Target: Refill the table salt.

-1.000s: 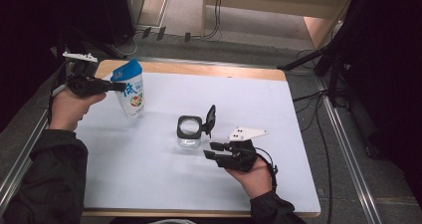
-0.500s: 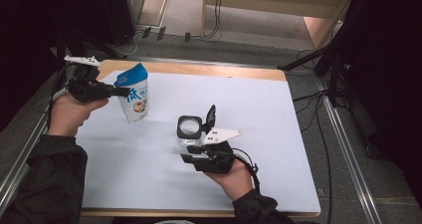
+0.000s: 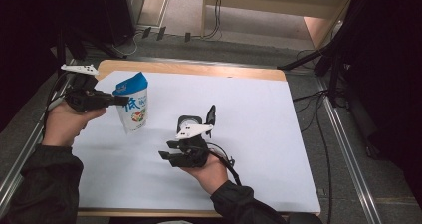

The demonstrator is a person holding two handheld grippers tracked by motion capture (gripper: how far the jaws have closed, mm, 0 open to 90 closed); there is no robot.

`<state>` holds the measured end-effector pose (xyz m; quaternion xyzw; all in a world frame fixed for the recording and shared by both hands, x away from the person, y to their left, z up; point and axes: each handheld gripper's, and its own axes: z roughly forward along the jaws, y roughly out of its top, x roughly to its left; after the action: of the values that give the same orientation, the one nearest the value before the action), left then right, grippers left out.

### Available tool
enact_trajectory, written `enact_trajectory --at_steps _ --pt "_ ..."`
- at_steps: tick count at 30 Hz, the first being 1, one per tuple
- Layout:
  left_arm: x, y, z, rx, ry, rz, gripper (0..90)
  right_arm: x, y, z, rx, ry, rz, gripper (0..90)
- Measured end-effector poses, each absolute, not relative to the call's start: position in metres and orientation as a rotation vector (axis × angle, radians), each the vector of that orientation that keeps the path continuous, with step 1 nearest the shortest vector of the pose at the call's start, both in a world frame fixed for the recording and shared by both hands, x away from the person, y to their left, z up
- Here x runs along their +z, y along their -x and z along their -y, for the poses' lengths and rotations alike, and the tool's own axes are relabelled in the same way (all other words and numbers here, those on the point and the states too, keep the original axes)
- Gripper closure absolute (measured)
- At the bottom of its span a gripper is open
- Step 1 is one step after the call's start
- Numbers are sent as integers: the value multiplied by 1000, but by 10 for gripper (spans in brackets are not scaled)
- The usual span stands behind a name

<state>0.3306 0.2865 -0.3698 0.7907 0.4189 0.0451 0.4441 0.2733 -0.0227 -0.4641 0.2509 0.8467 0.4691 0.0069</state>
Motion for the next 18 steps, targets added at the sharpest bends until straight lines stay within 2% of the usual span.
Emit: enact_trajectory --at_steps 7,18 --pt "-363 -319 -281 105 -1974 -1008 900 -469 -282 -4 1476 -776 -2623 522" --pt "-349 -301 -276 83 -1971 -961 900 -486 -289 -26 1442 -791 -2609 514"
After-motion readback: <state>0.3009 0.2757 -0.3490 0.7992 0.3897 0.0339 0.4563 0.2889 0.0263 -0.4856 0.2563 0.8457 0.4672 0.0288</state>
